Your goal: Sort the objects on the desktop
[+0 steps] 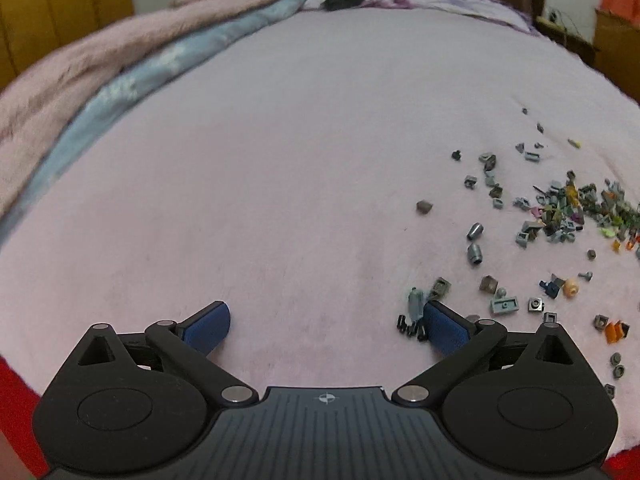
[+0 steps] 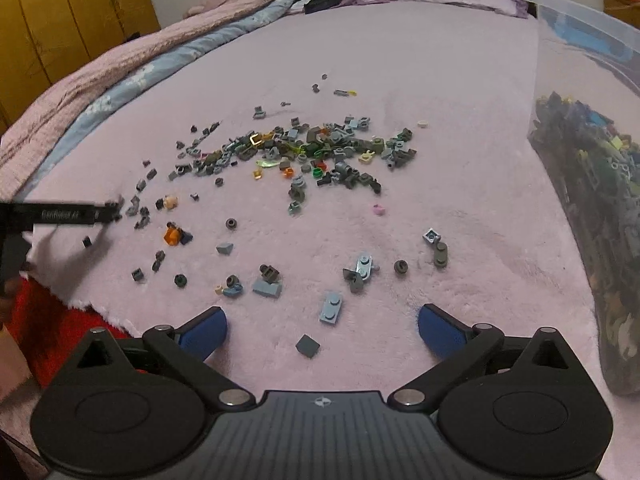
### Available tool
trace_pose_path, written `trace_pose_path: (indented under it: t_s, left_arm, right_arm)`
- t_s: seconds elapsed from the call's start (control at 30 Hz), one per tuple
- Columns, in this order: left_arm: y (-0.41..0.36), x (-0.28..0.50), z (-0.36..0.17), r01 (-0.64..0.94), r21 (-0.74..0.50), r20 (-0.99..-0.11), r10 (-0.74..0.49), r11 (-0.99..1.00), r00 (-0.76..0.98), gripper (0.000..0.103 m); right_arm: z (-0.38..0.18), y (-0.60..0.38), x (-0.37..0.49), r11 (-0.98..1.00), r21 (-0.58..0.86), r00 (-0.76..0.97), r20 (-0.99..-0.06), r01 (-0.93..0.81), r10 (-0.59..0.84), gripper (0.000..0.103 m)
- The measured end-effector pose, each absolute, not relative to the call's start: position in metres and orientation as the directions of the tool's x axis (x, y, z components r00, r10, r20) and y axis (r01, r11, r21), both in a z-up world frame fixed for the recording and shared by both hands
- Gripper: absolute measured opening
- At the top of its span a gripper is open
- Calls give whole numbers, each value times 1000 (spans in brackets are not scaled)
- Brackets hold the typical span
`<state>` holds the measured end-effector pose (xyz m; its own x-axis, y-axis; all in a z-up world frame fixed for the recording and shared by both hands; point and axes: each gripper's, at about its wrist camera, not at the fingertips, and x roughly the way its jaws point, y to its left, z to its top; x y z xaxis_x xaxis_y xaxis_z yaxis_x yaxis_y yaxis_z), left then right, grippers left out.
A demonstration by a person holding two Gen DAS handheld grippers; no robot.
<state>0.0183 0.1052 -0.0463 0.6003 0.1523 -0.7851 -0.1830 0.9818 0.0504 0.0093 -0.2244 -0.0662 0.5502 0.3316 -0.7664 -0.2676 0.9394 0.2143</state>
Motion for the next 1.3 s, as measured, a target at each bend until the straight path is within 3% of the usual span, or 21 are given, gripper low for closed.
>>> trace_pose_path:
  t_s: [0.7, 0.8, 0.9, 0.97, 1.13, 1.3]
  left_arm:
    - [101, -9, -43, -174, 47, -792, 143, 984, 593, 103]
    - [100, -17, -37, -154, 71, -788, 150, 986, 597, 103]
    - [101, -27, -35, -116, 118, -773, 165, 986, 612, 103]
    - [102, -37, -32, -105, 137, -761, 172, 985, 626, 103]
    - [119, -63, -25, -138, 106, -741, 170, 985, 650, 103]
    - [137, -78, -22, -172, 79, -734, 174, 982, 657, 103]
  right_arm:
    - [-72, -213, -4, 943, 124, 600, -744, -309, 295, 102]
    - [-61, -183, 5, 910, 106, 591, -730, -400, 344, 85]
    - [-49, -147, 16, 856, 90, 571, -709, -509, 414, 85]
    - [-41, -123, 23, 813, 78, 552, -696, -577, 459, 78]
    - [-31, -67, 40, 704, 29, 501, -682, -710, 533, 36]
    - [-44, -24, 52, 632, -50, 471, -711, -774, 521, 22]
